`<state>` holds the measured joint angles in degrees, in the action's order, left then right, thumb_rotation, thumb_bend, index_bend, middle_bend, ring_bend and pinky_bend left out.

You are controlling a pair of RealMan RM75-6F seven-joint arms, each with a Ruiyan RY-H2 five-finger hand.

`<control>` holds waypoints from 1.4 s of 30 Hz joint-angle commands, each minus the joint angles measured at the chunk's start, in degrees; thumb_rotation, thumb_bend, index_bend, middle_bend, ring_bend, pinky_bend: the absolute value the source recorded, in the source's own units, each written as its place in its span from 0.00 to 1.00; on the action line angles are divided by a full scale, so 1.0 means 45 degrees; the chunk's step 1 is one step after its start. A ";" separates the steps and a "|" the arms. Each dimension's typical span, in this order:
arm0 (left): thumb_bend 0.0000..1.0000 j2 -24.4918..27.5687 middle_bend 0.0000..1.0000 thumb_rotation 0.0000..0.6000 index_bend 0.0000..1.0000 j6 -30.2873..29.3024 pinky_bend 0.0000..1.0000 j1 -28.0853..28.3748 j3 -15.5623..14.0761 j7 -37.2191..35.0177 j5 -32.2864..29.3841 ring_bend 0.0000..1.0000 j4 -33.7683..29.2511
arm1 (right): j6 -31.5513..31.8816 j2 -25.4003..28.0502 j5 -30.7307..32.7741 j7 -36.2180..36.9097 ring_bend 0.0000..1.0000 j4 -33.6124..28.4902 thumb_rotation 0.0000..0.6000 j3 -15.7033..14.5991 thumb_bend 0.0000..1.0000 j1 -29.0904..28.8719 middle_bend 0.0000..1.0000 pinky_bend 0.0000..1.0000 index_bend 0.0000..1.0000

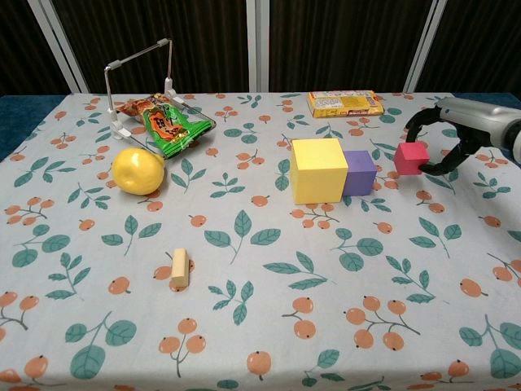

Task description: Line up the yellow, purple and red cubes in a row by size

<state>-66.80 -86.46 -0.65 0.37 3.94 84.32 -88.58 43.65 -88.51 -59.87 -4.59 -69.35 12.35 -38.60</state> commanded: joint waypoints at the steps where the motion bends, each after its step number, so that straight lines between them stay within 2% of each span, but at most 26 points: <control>1: 0.05 0.0002 0.19 1.00 0.24 0.0011 0.15 -0.0010 -0.0009 0.0007 -0.0019 0.16 0.0001 | -0.0294 -0.0371 0.0242 -0.0143 0.00 0.0372 1.00 0.0115 0.22 -0.0298 0.11 0.00 0.46; 10: 0.05 -0.0026 0.19 1.00 0.24 0.0087 0.15 -0.0025 -0.0030 -0.0075 -0.0093 0.16 0.0081 | -0.0661 -0.0933 0.0711 -0.0381 0.00 0.0923 1.00 0.0097 0.22 -0.0668 0.10 0.00 0.44; 27: 0.05 -0.0063 0.19 1.00 0.24 0.0193 0.15 -0.0002 -0.0053 -0.0128 -0.0128 0.16 0.0144 | -0.0883 -0.1337 0.1181 -0.0703 0.00 0.1123 1.00 0.0012 0.22 -0.0997 0.10 0.00 0.41; 42: 0.05 -0.0100 0.19 1.00 0.24 0.0168 0.15 -0.0038 -0.0058 -0.0219 -0.0145 0.16 0.0247 | -0.0671 -0.1244 0.1369 -0.1214 0.00 0.0658 1.00 -0.0187 0.21 -0.1070 0.08 0.00 0.33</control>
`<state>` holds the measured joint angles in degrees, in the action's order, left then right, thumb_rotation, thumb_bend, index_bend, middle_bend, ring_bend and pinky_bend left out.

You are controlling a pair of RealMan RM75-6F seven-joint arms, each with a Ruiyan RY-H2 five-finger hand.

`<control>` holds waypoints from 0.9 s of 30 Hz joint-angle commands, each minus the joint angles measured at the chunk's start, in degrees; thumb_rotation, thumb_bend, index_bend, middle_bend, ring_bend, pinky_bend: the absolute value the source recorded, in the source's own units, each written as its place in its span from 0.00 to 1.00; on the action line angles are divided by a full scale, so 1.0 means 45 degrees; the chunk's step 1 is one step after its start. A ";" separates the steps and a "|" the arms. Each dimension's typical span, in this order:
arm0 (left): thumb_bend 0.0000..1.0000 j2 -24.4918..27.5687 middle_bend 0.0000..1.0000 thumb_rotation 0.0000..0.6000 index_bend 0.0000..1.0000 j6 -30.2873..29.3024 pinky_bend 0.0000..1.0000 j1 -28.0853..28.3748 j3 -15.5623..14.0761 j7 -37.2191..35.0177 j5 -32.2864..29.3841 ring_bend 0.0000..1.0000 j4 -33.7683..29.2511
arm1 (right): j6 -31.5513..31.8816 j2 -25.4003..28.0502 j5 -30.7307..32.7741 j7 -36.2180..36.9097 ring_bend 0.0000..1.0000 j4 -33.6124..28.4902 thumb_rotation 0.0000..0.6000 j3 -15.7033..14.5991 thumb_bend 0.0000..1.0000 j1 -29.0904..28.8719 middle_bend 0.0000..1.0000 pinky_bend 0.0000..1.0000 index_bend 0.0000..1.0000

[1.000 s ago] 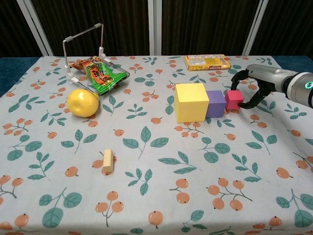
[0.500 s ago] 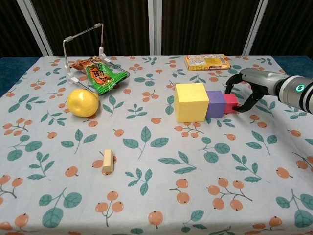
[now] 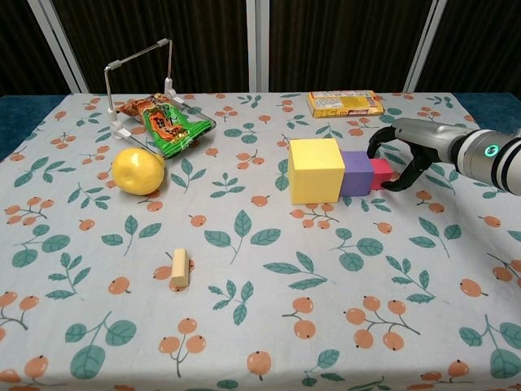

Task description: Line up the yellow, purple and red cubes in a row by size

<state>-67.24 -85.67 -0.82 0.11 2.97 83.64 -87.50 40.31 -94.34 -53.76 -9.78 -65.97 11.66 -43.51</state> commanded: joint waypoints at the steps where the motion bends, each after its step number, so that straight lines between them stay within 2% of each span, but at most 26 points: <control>1: 0.05 -0.0003 0.19 1.00 0.24 -0.0009 0.15 -0.0001 -0.0001 -0.0006 0.0013 0.16 0.0010 | 0.0108 0.0080 0.0026 -0.0094 0.00 -0.0136 1.00 -0.0048 0.21 0.0033 0.08 0.00 0.33; 10: 0.05 0.0029 0.19 1.00 0.24 -0.0033 0.15 0.0036 0.0039 -0.0045 0.0058 0.16 -0.0013 | 0.0519 0.0821 0.0122 -0.0179 0.00 -0.0887 1.00 -0.0127 0.21 0.0338 0.07 0.00 0.30; 14: 0.05 0.0074 0.19 1.00 0.24 -0.0073 0.15 0.0025 0.0061 -0.0049 0.0046 0.16 -0.0031 | 0.1484 0.1701 -0.0362 0.0200 0.00 -0.1875 1.00 -0.0031 0.22 0.0878 0.06 0.00 0.28; 17: 0.05 0.0072 0.19 1.00 0.24 -0.0078 0.15 0.0038 0.0080 -0.0032 0.0044 0.16 -0.0061 | 0.2763 0.2813 -0.1157 0.0743 0.00 -0.3212 1.00 -0.0024 0.23 0.1669 0.07 0.00 0.25; 20: 0.05 0.0033 0.19 1.00 0.24 -0.0072 0.15 0.0066 0.0122 -0.0005 0.0019 0.16 -0.0072 | 0.4529 0.3919 -0.2278 0.1207 0.00 -0.4401 1.00 -0.0352 0.23 0.2803 0.08 0.00 0.22; 27: 0.05 -0.0084 0.19 1.00 0.24 0.0088 0.15 0.0273 0.0197 0.0101 0.0095 0.16 -0.0127 | 0.8449 0.5751 -0.4675 0.2551 0.00 -0.5935 1.00 -0.1903 0.24 0.5891 0.08 0.00 0.17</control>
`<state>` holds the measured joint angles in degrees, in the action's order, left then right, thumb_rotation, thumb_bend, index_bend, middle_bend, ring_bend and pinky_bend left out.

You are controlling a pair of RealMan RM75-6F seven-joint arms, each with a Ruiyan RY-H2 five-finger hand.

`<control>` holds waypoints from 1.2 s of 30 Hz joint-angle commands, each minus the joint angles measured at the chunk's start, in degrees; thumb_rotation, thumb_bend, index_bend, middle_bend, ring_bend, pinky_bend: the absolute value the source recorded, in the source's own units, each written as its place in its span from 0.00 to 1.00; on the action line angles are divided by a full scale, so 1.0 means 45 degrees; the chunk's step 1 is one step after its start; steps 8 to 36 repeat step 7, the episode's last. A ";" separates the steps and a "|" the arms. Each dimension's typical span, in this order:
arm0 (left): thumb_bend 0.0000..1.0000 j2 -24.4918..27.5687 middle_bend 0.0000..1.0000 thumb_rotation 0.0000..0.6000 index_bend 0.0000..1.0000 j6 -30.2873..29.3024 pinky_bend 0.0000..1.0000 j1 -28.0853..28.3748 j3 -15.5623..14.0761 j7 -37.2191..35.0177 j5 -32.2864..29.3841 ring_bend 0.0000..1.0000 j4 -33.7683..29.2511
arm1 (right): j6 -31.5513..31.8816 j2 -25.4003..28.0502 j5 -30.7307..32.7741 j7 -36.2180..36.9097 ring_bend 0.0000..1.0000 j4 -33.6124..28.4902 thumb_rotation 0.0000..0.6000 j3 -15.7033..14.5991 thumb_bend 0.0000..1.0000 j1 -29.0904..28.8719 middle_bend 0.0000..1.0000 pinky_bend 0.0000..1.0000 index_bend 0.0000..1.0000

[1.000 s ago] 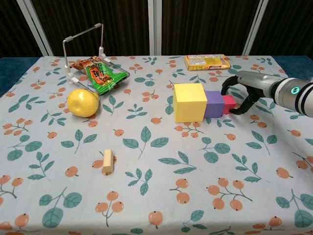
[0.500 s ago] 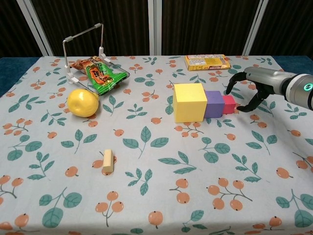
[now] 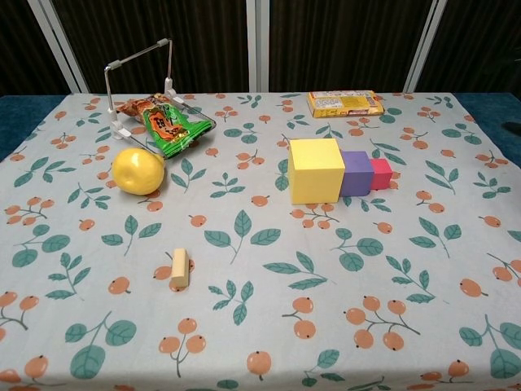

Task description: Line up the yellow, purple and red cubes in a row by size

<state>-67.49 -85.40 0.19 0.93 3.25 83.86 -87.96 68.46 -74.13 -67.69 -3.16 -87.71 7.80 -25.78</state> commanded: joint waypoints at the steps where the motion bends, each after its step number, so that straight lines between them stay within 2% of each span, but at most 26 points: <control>1: 0.05 -0.0039 0.19 1.00 0.24 0.0037 0.15 0.0079 0.0018 0.0063 0.0079 0.16 -0.0046 | 0.2558 0.1382 -0.1815 0.1268 0.00 -0.1168 1.00 -0.1239 0.24 0.2284 0.08 0.00 0.17; 7: 0.05 -0.0026 0.19 1.00 0.24 -0.0047 0.15 0.0196 0.0104 0.0223 0.0208 0.16 -0.0257 | 0.4246 0.1822 -0.3154 0.2358 0.00 -0.1389 1.00 -0.2029 0.24 0.3774 0.08 0.00 0.16; 36: 0.05 -0.0026 0.19 1.00 0.24 -0.0047 0.15 0.0196 0.0104 0.0223 0.0208 0.16 -0.0257 | 0.4246 0.1822 -0.3154 0.2358 0.00 -0.1389 1.00 -0.2029 0.24 0.3774 0.08 0.00 0.16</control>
